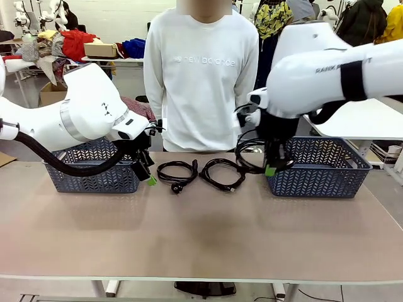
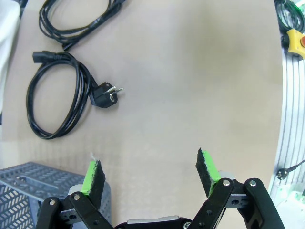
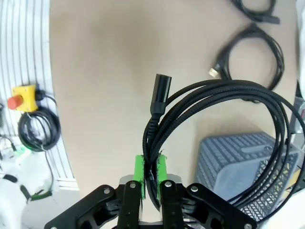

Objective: Organize the cables according to human instructions.
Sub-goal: Pick up a bundle of cables and place it in the basket indicated by the human.

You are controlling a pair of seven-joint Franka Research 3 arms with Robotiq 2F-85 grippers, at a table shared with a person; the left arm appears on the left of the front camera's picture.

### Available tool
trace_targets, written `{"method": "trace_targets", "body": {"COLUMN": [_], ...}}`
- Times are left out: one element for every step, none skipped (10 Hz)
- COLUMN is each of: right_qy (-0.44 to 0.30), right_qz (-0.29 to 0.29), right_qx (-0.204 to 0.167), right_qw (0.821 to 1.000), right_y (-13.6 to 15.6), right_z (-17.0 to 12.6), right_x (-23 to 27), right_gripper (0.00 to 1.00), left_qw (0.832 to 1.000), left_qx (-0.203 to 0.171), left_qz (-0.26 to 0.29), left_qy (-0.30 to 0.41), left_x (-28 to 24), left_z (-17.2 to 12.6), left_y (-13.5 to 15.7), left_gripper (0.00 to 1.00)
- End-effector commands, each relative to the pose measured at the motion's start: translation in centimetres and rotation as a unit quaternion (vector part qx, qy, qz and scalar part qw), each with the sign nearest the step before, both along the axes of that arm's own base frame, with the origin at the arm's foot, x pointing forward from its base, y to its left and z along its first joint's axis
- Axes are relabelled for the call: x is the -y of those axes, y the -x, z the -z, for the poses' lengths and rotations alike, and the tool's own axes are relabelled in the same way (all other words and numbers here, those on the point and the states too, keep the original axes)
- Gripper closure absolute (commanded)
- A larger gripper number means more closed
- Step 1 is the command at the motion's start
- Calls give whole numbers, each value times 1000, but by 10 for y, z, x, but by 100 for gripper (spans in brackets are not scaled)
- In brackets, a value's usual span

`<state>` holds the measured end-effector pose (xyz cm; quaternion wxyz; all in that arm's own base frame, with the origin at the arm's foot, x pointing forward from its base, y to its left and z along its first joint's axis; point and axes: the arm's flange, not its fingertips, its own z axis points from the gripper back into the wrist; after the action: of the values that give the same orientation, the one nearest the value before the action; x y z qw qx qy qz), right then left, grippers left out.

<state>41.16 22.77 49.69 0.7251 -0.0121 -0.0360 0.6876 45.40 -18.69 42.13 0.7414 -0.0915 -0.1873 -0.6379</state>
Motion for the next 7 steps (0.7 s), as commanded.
{"method": "trace_targets", "body": {"right_qy": [-7,-9,-10,-11,-11,-9,-14], "right_qz": [-8,-8,5,19,31,37,40], "right_qx": [1,-2,1,6,10,13,21], "right_qw": [1000,1000,1000,1000,999,999,999], "right_y": [-25,-40,-55,-70,-82,-94,-105], "right_z": [-8,-9,-8,-8,-7,-5,-1], "right_x": [34,54,72,91,107,120,132], "right_gripper": [100,100,100,100,100,100,100], "left_qw": [1000,1000,1000,1000,1000,1000,1000], "left_qx": [2,2,2,2,2,2,2], "left_qz": [-1,-1,-1,-1,-1,-1,-1], "left_qy": [0,0,0,0,0,0,0], "left_x": [0,0,0,0,0,0,0], "left_z": [0,0,0,0,0,0,0], "left_y": [0,0,0,0,0,0,0], "left_gripper": [0,0,0,0,0,0,0]}}
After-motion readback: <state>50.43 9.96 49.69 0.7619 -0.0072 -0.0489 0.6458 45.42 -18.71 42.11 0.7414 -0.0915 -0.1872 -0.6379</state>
